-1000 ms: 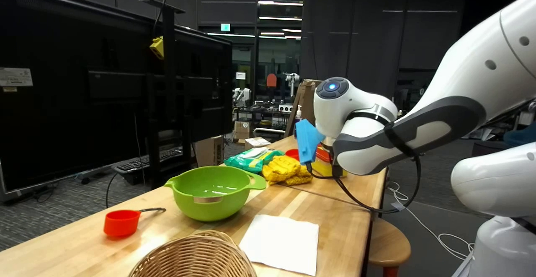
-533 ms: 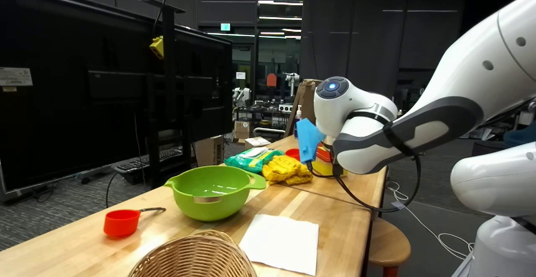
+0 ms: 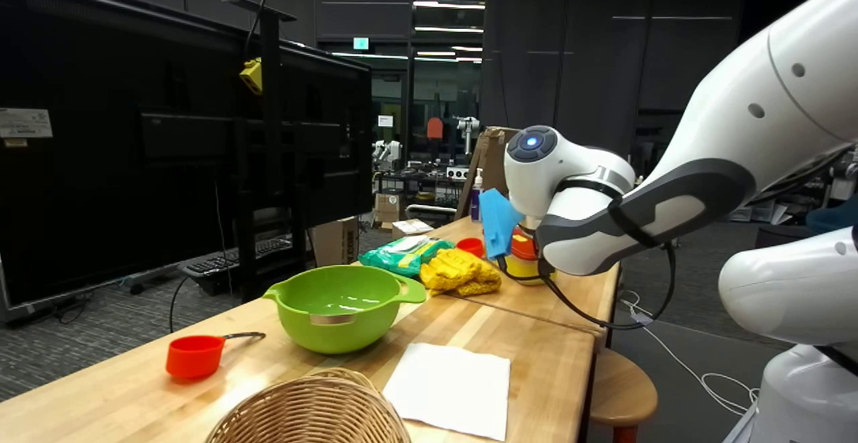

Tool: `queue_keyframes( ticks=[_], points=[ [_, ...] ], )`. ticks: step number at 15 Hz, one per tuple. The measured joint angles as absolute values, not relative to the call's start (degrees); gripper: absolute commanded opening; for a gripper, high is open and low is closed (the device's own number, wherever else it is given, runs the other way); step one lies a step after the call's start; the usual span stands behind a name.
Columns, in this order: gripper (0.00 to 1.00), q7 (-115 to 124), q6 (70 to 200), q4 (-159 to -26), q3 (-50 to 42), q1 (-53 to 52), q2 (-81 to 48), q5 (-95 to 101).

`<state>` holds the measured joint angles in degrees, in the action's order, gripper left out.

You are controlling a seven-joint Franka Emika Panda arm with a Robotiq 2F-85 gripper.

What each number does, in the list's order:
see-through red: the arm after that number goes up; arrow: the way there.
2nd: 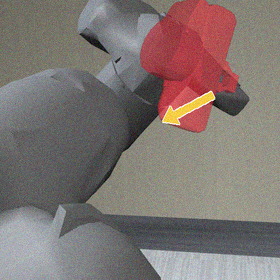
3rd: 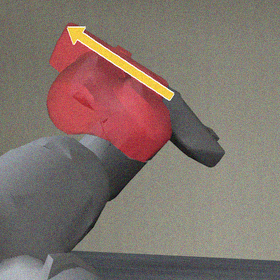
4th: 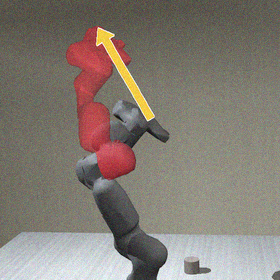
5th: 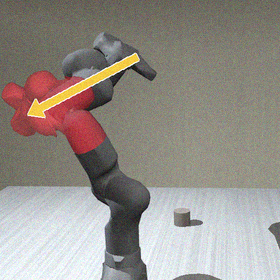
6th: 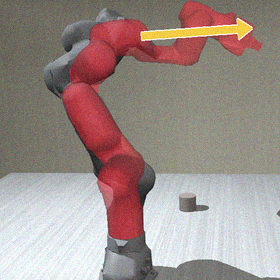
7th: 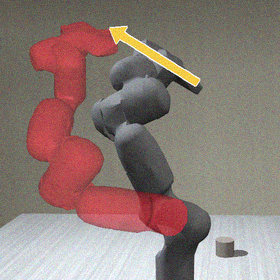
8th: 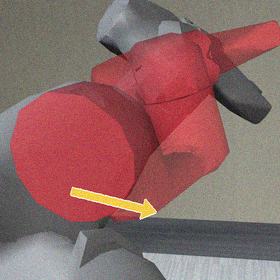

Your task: Remove the orange lid from the yellow bowl and put it on the table

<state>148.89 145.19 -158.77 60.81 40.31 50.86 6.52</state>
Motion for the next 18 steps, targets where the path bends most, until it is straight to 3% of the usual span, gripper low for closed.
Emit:
queue_keyframes(
  ticks=[18],
  points=[
    [1.00, 148.9, 150.0, -158.8, 56.8, 41.2, 49.4, 15.0]
  ],
)
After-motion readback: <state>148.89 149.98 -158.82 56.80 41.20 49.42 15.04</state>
